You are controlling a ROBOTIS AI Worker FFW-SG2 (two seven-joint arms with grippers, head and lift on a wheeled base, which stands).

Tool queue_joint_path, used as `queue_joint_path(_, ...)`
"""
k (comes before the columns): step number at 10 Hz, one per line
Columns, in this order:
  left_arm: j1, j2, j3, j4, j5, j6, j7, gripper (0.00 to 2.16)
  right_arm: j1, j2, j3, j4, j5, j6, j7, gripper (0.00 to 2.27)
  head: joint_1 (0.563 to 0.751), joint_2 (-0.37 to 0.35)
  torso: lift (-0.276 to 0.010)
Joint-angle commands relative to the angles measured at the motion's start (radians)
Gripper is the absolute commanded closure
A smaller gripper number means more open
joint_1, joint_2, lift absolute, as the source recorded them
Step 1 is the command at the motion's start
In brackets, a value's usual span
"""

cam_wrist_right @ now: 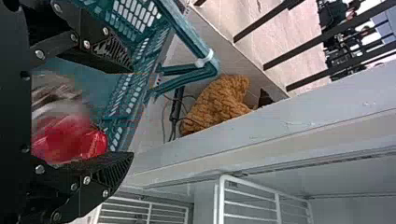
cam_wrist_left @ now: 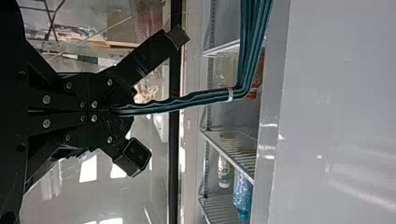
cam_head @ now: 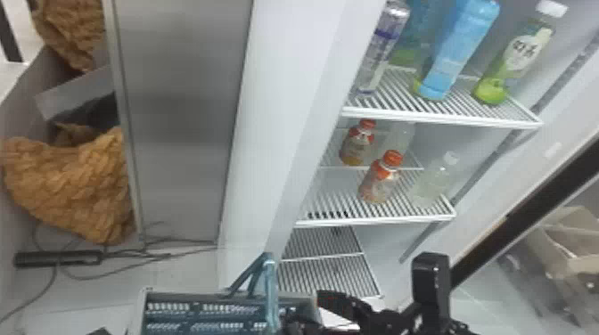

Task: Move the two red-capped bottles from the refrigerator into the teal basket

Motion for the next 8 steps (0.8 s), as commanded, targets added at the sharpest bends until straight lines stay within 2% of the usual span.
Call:
queue_joint_path(1, 0.002, 0.000, 0.002, 0.000, 0.000, 0.000, 0.000, 1.16, 0.005, 0.001, 0.000, 0.004, 0.000, -0.050, 0.000, 0.45, 0.695, -0.350, -0.224)
queue_joint_path(5, 0.007, -0.002, 0.006, -0.002, 0.002, -0.005, 0.000, 1.16, 0.032, 0.038, -0.052, 0.021, 0.020, -0.305, -0.032, 0.48, 0.695, -0.350, -0.224)
queue_joint_path(8, 0.009, -0.003, 0.006, 0.000, 0.002, -0.005, 0.000, 1.16, 0.032, 0.055, -0.054, 0.070, 0.024, -0.541, -0.068, 0.48, 0.695, -0.350, -0.224)
